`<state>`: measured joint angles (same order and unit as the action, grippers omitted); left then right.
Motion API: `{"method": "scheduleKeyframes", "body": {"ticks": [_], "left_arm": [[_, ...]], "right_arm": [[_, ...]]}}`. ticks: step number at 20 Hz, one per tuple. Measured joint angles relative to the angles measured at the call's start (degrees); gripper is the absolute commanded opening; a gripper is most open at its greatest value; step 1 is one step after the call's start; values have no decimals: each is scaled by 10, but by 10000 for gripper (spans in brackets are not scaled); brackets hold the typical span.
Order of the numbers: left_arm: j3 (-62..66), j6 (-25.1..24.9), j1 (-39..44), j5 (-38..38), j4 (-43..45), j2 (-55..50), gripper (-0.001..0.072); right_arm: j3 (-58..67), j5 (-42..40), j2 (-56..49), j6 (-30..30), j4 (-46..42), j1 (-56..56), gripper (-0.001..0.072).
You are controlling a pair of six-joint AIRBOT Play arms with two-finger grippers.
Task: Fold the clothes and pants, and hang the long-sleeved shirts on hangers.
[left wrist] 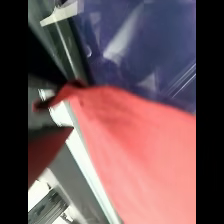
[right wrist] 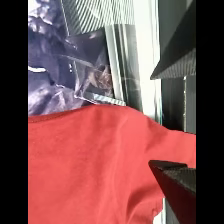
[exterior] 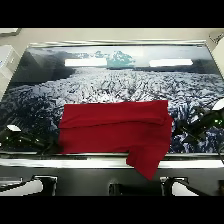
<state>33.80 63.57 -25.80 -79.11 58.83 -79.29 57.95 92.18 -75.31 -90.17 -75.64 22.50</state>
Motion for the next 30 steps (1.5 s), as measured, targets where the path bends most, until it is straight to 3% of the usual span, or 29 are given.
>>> {"method": "scheduleKeyframes", "body": {"ticks": [6,15,17,19,20,21,22,30], "left_arm": [[-10,-4,0,15,-11,0,18],[-10,-6,0,20,-14,1,19],[-10,-6,0,20,-14,1,18],[-10,-6,0,20,-14,1,19],[-10,-6,0,20,-14,1,19],[-10,-6,0,20,-14,1,19],[-10,-6,0,20,-13,1,18],[41,-24,-1,-16,-29,7,17]], "right_arm": [[-74,-8,36,12,0,0,571],[-251,-102,69,54,60,0,559],[-271,-119,70,60,82,0,530],[-286,-128,70,64,104,0,440],[-292,-133,70,66,112,0,335],[-297,-139,70,67,116,0,144],[-301,-147,70,69,120,0,42],[-224,-79,78,87,133,0,39]]}}
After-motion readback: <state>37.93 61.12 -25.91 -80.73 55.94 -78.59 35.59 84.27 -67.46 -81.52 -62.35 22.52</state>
